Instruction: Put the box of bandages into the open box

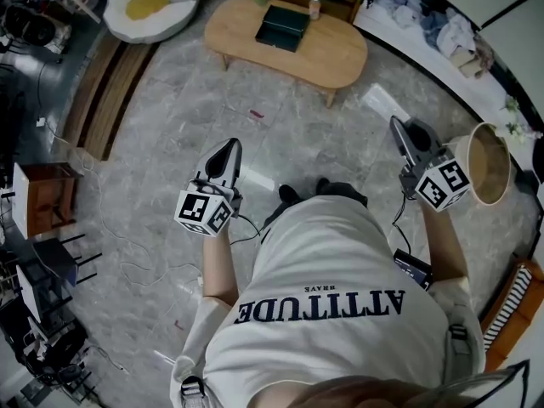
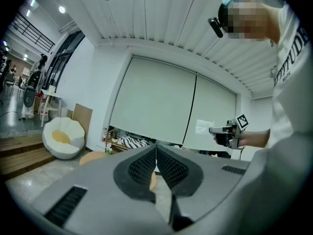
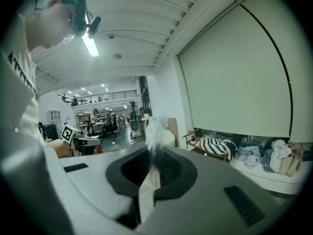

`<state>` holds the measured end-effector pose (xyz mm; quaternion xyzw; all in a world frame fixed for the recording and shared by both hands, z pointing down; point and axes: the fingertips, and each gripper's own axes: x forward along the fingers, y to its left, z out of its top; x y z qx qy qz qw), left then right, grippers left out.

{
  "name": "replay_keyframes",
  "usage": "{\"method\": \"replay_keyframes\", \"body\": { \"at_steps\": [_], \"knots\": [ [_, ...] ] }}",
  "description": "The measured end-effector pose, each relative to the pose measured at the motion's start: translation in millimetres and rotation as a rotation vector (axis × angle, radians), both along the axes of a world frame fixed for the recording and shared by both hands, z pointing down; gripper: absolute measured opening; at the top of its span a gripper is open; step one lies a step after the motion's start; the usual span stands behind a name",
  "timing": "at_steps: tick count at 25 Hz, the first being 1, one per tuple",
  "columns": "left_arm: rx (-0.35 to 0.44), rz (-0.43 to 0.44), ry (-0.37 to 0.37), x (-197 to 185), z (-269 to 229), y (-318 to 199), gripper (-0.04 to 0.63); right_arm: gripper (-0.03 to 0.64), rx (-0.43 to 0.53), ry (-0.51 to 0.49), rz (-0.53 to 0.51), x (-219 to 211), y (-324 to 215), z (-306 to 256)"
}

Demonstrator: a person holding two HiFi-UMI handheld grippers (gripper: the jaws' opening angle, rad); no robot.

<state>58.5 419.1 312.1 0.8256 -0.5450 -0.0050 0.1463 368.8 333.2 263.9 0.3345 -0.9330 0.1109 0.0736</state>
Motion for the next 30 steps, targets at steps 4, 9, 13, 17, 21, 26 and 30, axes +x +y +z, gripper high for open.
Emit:
{"method": "replay_keyframes", "body": {
  "at_steps": [4, 9, 13, 17, 21, 26, 30],
  "knots": [
    [-0.004, 0.003, 0.001, -18, 4, 9, 0.021, 0.028, 0.001, 0.001, 0.0, -19, 8, -3],
    [-0.008, -0.001, -0.004, -39, 6, 18, 0.021, 0.028, -0.005, -0.004, 0.004, -38, 15, 1],
    [-0.01, -0.002, -0.004, -57, 8, 26, 0.021, 0.028, -0.005, -0.001, -0.001, -56, 20, 4],
    [-0.006, -0.013, 0.002, -72, 11, 27, 0.023, 0.028, -0.002, 0.0, -0.008, -69, 20, 4],
    [-0.009, -0.013, 0.012, -76, 14, 24, 0.021, 0.028, -0.015, -0.008, 0.001, -73, 14, 4],
    [-0.021, -0.016, 0.013, -84, 14, 16, 0.023, 0.028, -0.02, -0.003, -0.008, -85, 5, 2],
    [-0.031, -0.025, 0.006, -91, 19, -1, 0.021, 0.028, -0.025, -0.005, -0.02, -93, -15, 8]
  ]
}}
